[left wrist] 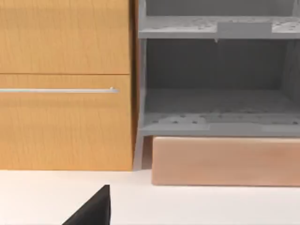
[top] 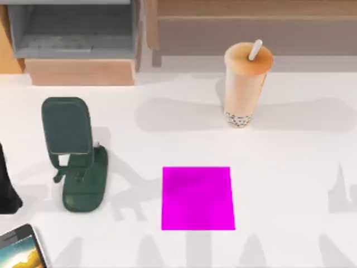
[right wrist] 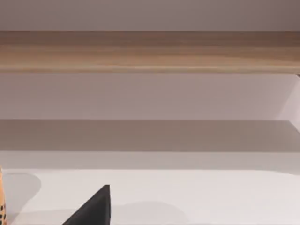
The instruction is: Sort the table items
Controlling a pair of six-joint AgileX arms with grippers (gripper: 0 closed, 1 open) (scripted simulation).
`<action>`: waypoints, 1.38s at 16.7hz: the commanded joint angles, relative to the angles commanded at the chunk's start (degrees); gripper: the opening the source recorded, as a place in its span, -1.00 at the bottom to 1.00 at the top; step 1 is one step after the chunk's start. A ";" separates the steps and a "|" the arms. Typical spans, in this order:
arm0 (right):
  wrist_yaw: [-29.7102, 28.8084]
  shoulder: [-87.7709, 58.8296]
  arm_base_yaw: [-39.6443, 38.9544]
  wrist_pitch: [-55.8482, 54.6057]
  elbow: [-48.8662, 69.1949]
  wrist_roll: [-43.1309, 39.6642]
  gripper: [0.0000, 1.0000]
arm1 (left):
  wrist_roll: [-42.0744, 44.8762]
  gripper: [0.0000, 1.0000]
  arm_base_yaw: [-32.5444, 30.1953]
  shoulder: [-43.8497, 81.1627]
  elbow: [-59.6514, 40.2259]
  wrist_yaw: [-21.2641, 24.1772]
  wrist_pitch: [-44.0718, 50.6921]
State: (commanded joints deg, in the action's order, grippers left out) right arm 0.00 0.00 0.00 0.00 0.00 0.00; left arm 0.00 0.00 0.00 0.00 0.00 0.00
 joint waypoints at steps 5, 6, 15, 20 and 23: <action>0.00 0.00 0.00 0.00 0.00 0.00 1.00 | 3.50 1.00 0.04 3.49 -3.20 -0.16 1.66; 0.00 0.00 0.00 0.00 0.00 0.00 1.00 | 5.81 1.00 0.09 5.78 -5.31 -0.25 2.81; 0.00 0.00 0.00 0.00 0.00 0.00 1.00 | 43.09 1.00 1.98 44.38 -38.35 -0.99 24.89; 0.00 0.00 0.00 0.00 0.00 0.00 1.00 | 68.40 1.00 5.24 71.32 -59.76 -1.25 41.36; 0.00 0.00 0.00 0.00 0.00 0.00 1.00 | 82.53 1.00 7.71 86.52 -71.05 -1.24 50.48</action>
State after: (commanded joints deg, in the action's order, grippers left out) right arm 0.00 0.00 0.00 0.00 0.00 0.00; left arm 82.53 7.71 86.52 -71.05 -1.24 50.48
